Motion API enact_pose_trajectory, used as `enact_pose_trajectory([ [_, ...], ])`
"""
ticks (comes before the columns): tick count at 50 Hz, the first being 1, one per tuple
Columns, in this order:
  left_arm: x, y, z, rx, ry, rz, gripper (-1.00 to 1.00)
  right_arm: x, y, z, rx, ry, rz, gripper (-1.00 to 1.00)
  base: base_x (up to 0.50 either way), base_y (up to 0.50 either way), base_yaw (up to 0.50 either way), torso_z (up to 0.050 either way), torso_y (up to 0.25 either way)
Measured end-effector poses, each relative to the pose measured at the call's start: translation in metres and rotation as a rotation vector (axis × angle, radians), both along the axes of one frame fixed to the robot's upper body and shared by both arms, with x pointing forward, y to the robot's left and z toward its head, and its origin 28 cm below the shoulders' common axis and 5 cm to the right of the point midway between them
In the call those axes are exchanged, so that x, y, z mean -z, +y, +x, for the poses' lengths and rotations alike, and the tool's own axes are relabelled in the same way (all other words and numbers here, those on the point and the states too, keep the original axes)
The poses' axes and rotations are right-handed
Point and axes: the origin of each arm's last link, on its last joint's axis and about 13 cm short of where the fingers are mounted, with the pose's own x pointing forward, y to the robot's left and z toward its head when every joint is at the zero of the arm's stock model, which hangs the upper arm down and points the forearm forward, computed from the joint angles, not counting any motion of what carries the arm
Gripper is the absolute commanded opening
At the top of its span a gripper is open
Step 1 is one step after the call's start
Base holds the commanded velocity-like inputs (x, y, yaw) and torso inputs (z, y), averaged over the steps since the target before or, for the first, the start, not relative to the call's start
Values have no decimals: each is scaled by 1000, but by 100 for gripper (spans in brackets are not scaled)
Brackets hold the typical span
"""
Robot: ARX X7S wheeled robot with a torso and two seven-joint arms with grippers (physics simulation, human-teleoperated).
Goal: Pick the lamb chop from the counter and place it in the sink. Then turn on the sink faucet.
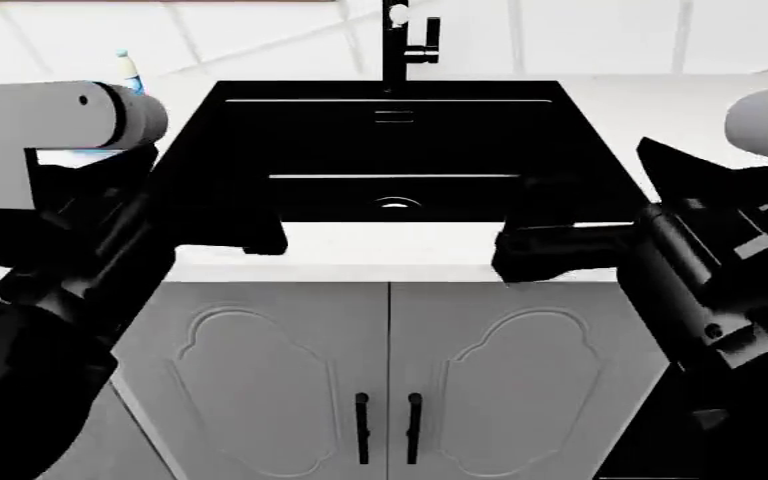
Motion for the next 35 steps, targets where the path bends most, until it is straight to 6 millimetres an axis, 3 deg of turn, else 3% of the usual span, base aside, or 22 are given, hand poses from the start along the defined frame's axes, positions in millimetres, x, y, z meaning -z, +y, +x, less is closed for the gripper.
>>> enact_pose_trajectory([
  [9,-57,-1,46,0,-8,68,100,-40,-10,56,75,82,-85,100,0,0,0,0,0],
  [18,-102,-15,110,-6,15,68,100,-68,-22,127,144,140,-99,100,0,0,0,0,0],
  [25,-119,-21,147,-43,28,103,100,-79,-27,168,190,184,-121,100,0,0,0,0,0],
  [31,-124,-21,165,-92,34,170,100,-82,-31,191,226,240,-153,100,12,0,0,0,0],
  [35,-129,-20,174,-124,34,200,100,-82,-33,210,244,291,-185,100,454,0,0,0,0],
])
